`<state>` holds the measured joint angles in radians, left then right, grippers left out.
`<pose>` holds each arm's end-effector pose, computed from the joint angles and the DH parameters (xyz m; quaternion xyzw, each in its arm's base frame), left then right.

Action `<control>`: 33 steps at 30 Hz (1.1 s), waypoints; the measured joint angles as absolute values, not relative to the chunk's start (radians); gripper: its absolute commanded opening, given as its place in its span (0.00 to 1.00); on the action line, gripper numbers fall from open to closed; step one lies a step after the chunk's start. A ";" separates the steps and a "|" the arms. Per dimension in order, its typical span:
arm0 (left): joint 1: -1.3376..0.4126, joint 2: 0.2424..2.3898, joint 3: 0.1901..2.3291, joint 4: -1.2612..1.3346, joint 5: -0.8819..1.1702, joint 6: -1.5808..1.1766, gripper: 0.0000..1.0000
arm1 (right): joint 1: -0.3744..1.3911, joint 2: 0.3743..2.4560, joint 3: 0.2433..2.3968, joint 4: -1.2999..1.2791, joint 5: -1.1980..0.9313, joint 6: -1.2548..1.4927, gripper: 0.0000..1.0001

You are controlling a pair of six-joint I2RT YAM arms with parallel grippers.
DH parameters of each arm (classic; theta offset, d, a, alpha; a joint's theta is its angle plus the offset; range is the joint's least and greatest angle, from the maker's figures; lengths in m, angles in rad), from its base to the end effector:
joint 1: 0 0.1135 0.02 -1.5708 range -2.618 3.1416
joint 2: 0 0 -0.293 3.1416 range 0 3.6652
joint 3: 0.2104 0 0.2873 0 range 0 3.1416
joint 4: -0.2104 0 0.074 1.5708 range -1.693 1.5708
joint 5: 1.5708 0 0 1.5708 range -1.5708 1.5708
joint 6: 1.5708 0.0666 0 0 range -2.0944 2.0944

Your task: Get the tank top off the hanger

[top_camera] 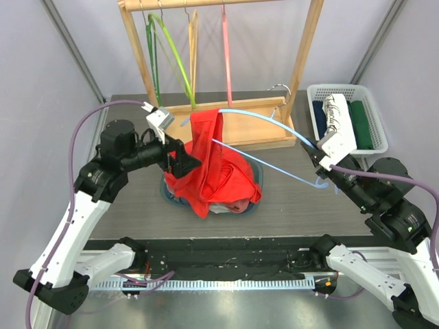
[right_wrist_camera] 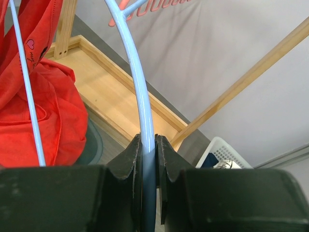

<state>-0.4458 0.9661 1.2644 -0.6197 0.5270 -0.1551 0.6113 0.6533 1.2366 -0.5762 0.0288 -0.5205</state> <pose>0.1923 -0.1290 0.4529 0.2642 0.7528 -0.3689 0.4768 0.1070 0.0727 0.4974 -0.3691 0.6002 0.0221 0.7093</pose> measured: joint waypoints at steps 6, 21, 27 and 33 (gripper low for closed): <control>-0.492 1.011 1.270 -0.604 0.518 -0.154 1.00 | 0.611 0.662 1.237 -0.573 0.028 -0.516 0.01; -0.505 1.042 1.294 -0.568 0.490 -0.041 0.02 | 0.611 0.672 1.237 -0.562 0.025 -0.504 0.01; -0.464 1.027 1.343 -0.574 0.492 -0.041 0.00 | 0.611 0.659 1.237 -0.567 0.031 -0.498 0.02; -0.389 1.013 1.519 -0.563 0.486 -0.041 0.00 | 0.611 0.644 1.238 -0.585 0.032 -0.502 0.01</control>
